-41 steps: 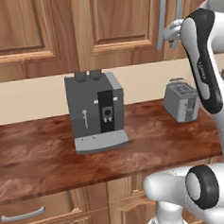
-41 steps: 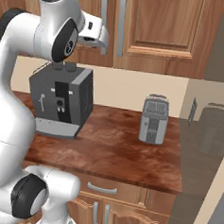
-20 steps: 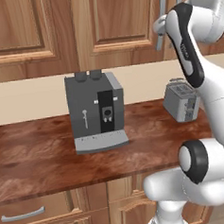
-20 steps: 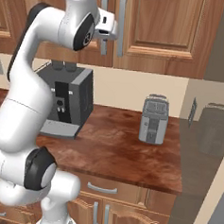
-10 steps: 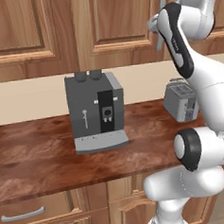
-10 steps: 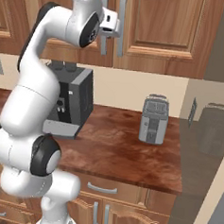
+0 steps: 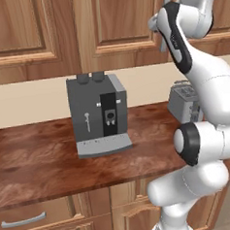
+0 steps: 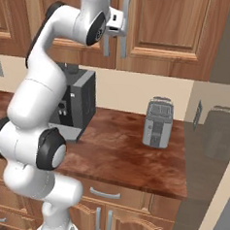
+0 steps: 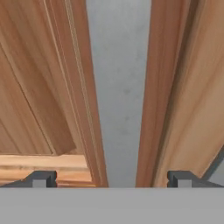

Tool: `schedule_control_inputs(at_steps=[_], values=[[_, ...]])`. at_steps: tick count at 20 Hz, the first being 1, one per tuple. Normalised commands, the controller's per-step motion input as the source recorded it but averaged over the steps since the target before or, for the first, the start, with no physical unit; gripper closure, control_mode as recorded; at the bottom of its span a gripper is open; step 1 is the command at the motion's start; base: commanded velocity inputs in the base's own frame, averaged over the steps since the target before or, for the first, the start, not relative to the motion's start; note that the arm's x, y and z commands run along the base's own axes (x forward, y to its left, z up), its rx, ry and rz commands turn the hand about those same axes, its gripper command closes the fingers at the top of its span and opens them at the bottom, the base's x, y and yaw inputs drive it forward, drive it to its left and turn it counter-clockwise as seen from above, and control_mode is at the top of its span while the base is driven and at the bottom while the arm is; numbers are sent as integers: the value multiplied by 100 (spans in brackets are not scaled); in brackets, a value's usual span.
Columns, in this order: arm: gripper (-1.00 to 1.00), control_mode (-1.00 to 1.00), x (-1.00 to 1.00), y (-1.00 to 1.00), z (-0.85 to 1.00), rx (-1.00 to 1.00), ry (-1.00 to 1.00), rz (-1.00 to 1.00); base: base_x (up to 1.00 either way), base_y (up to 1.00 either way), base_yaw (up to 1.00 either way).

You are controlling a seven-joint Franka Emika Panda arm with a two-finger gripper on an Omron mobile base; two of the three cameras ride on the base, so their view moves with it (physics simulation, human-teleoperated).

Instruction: Move the bowls from the cabinet to the plates on the dining table.

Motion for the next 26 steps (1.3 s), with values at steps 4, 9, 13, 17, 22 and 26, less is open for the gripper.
schedule_control_inputs(at_steps=[4, 9, 13, 17, 22, 26], values=[[-100, -100, 18, -3, 0, 0, 0, 0, 0, 0, 0], [-100, -100, 15, -1, -4, 0, 0, 1, 0, 0, 0], [-100, -100, 50, -3, -26, 0, -1, 6, 0, 0, 0], [-100, -100, 48, -1, -25, 0, -1, 6, 0, 0, 0], [-100, -100, 17, -1, -7, 0, -1, 5, 0, 0, 0], [100, -100, 0, 0, 0, 0, 0, 0, 0, 0, 0]])
